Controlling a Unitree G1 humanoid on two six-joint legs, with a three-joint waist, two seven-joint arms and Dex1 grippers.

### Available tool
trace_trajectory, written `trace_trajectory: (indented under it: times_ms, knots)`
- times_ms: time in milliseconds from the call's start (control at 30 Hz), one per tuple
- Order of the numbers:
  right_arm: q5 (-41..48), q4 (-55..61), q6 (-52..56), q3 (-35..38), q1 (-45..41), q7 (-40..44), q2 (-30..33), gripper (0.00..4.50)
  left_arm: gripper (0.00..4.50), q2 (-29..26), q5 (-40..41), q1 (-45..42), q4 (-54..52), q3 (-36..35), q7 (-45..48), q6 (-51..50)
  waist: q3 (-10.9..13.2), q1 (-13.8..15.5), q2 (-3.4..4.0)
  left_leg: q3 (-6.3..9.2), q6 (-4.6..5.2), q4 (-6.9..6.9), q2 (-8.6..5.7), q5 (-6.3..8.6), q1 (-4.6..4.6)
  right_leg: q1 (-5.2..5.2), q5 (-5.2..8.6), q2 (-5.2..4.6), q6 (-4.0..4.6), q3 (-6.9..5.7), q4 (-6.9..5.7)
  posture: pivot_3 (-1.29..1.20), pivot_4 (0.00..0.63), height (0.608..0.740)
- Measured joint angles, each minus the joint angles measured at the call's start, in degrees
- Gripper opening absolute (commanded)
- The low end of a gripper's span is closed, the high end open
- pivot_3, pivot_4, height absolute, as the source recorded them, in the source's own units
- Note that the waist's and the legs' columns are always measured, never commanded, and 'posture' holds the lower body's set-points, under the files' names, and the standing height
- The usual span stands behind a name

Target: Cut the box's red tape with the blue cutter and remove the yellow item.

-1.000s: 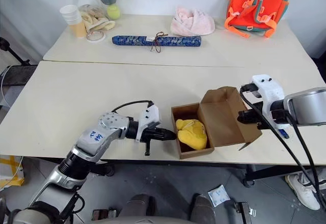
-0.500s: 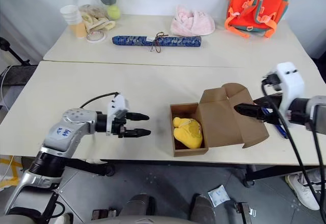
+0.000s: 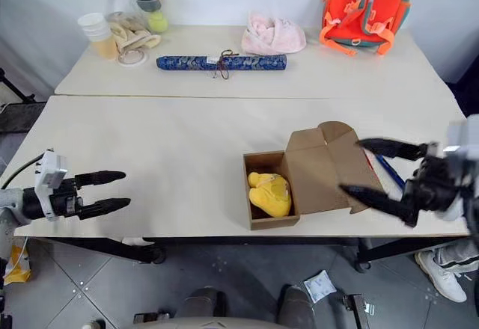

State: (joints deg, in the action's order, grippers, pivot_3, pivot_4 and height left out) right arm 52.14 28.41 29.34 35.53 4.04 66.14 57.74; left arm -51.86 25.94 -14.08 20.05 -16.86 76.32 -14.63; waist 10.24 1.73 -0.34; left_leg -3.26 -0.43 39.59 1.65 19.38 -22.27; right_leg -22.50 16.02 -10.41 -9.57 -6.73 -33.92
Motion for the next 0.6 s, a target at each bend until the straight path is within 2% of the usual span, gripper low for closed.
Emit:
trace_trajectory:
  times_ms: [100, 200, 367, 467, 600]
  knots:
    - [-2.42, 0.87, -2.75, 0.51, 1.26, 1.92, -0.62, 4.50, 4.47, 0.16, -1.21, -3.77, -2.30, 3.29, -1.16, -0.93, 0.01, 0.49, -0.05, -0.02, 0.01, 0.05, -0.01, 0.01, 0.00, 0.04, -0.01, 0.00, -0.01, 0.00, 0.00, 0.00, 0.150, 0.740]
    - [-4.29, 0.68, -3.43, 3.38, 4.40, 3.58, -0.64, 4.50, 4.47, 2.45, -1.96, -11.30, -9.84, 10.29, -1.78, -5.36, 0.01, 1.60, -0.07, -0.03, 0.01, 0.16, -0.02, 0.01, -0.02, 0.07, -0.01, 0.00, -0.02, 0.00, -0.01, 0.00, 0.150, 0.740]
    - [-7.15, 0.16, -3.34, 10.39, 10.86, 6.70, -0.68, 4.50, 4.47, 10.90, -2.27, -28.53, -18.91, 24.04, -4.18, -17.98, 0.01, 2.05, -0.11, -0.08, 0.03, 0.28, -0.04, 0.02, -0.04, 0.08, -0.03, 0.01, -0.04, 0.04, -0.02, 0.00, 0.150, 0.740]
    - [-8.29, -0.30, -4.13, 13.05, 12.93, 7.39, -1.70, 4.50, 4.47, 14.20, -3.96, -34.77, -19.33, 29.29, -5.92, -23.46, 0.01, 1.05, -0.11, -0.19, 0.02, 0.13, -0.02, 0.02, 0.08, 0.07, -0.03, 0.02, -0.04, 0.08, 0.00, 0.00, 0.150, 0.740]
    - [-9.43, -0.19, -4.63, 15.15, 15.18, 6.32, -4.35, 4.50, 4.47, 23.77, -8.37, -44.93, -17.05, 38.85, -9.22, -30.53, 0.04, 1.49, -0.17, -0.24, 0.04, 0.22, -0.03, 0.02, 0.00, 0.08, -0.03, 0.01, -0.04, 0.11, 0.08, 0.00, 0.150, 0.740]
